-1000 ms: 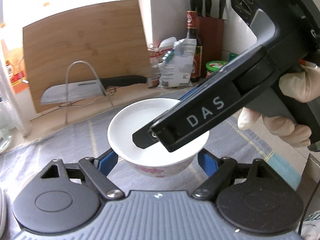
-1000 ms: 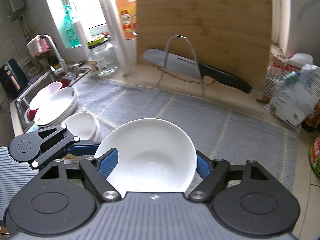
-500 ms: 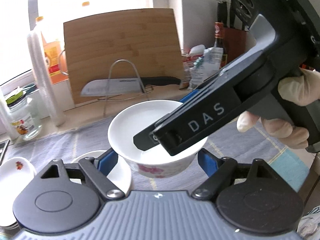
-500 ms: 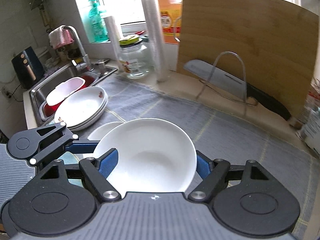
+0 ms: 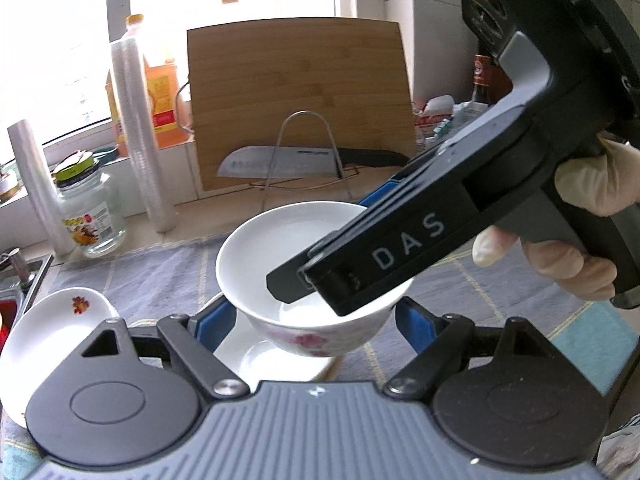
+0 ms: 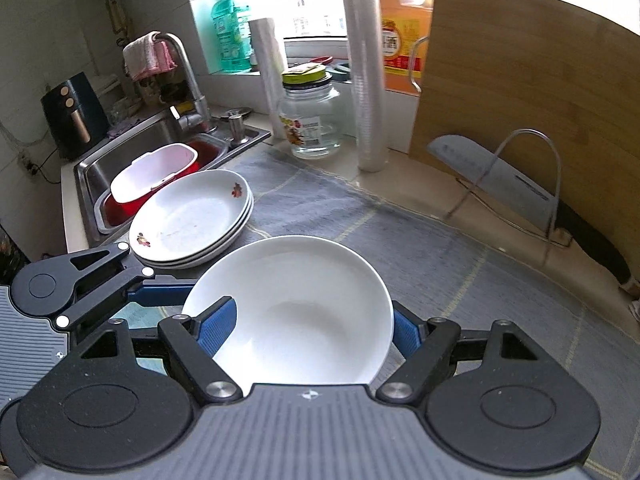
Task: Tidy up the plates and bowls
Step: 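Lift and carry the floral bowl with both tools toward the bowl stack, then lower the floral bowl with both tools onto the plain white bowls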
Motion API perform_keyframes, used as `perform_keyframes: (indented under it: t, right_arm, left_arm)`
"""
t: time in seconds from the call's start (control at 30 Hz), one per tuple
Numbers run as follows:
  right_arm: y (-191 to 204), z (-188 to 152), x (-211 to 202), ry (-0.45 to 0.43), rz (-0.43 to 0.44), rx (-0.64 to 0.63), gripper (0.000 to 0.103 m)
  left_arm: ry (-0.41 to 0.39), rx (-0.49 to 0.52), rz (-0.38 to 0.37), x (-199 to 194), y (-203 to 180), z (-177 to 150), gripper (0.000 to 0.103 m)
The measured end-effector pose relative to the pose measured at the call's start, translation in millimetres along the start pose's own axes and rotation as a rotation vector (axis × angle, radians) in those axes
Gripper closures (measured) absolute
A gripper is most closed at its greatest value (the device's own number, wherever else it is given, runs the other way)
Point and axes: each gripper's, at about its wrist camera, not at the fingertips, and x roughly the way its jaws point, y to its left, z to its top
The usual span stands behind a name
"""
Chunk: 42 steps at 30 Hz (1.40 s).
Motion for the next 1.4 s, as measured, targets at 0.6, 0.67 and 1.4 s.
perform_keyframes:
  t: [0.6,0.67,1.4]
  right_arm:
    - [14.2,9.6,32.6,0.051,0.013,-0.026,0.018]
    - [14.7,9.5,35.6,0.059,0.01,-0.026,0.018]
    - [16.9,8.7,46.6,0.089,-0.006,-0.034,0.018]
  left_arm:
    - [0.026,-0.05,0.006,13.1,26.6,-13.7,0.017]
    - [0.031,-0.051,0.004,15.2,27.8,-14.2,0.017]
    - [0.048,-0.049,0.003,20.6,30.1,-18.2,0.017]
